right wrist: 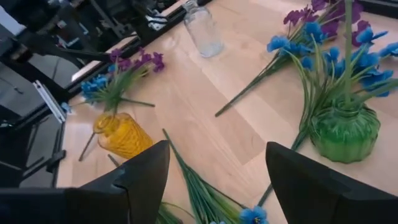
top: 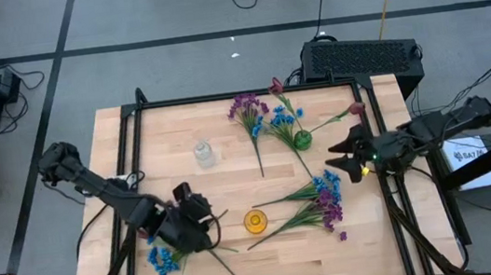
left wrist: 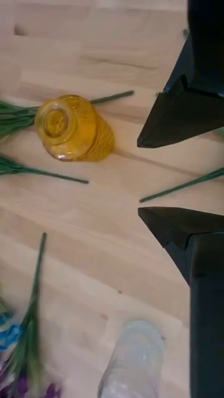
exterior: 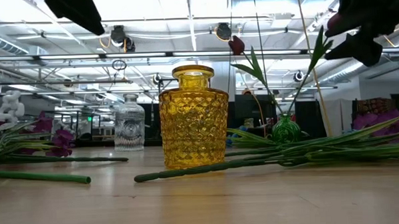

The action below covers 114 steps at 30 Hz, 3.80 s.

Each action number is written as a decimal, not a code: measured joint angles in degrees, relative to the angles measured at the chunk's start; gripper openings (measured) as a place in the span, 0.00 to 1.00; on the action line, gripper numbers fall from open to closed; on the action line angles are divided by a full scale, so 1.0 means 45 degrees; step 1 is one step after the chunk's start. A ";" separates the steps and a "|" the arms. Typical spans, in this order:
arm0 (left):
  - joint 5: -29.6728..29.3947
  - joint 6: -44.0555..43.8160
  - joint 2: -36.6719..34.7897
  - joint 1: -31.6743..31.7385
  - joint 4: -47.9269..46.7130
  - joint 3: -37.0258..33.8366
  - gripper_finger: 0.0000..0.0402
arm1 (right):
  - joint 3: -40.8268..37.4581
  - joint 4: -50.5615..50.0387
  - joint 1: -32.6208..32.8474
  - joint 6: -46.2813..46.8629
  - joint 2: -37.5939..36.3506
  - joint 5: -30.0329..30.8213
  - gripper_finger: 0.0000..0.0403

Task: Sort flowers into vase by color
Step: Put the bottom left violet flowers into the transparent vase

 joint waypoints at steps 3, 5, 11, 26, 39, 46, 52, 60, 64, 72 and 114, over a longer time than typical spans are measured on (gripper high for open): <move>-0.0222 -0.0004 0.0146 -0.0275 0.0008 0.0000 0.43 | 0.0000 -0.0064 0.0007 0.0008 0.0139 0.0007 0.64; -0.0251 -0.0005 0.0303 -0.0364 0.0039 0.0000 0.43 | 0.0000 -0.0350 0.0007 0.0210 0.0127 -0.0009 0.64; -0.0214 -0.0324 0.0736 -0.0557 0.0041 0.0004 0.43 | 0.0000 -0.1281 0.0372 0.1143 0.0246 -0.0395 0.64; -0.0036 -0.0703 0.2080 -0.0692 0.0359 0.0005 0.43 | 0.0000 0.3766 0.2794 0.0656 0.3485 -0.0223 0.64; 0.5196 -0.4658 0.1866 -0.1798 -0.2177 0.0005 0.43 | 0.0000 0.5098 0.2898 0.0522 0.4445 -0.0430 0.64; 0.4316 -0.5262 0.1898 -0.2306 -0.2167 0.0005 0.43 | 0.0000 0.5090 0.2890 0.0321 0.4452 -0.0692 0.64; 0.4199 -0.5448 0.2114 -0.2561 -0.2322 0.0010 0.43 | 0.0000 0.5286 0.2897 0.0380 0.4457 -0.0765 0.64; 0.2983 -0.5621 0.3120 -0.2517 -0.1905 0.0029 0.43 | 0.0000 0.5359 0.2897 0.0267 0.4457 -0.0765 0.64; 0.3893 -0.9402 0.3626 -0.2004 -0.2570 0.0024 0.43 | 0.0000 0.5366 0.2897 0.0372 0.4457 -0.0763 0.64; 0.4159 -1.2094 0.3752 -0.1836 -0.1801 0.0024 0.43 | 0.0000 0.5384 0.2897 0.0107 0.4457 -0.0760 0.64; 0.4018 -1.8866 0.4558 -0.0541 -0.3021 0.0015 0.43 | 0.0000 0.5350 0.2897 -0.0437 0.4462 -0.0755 0.64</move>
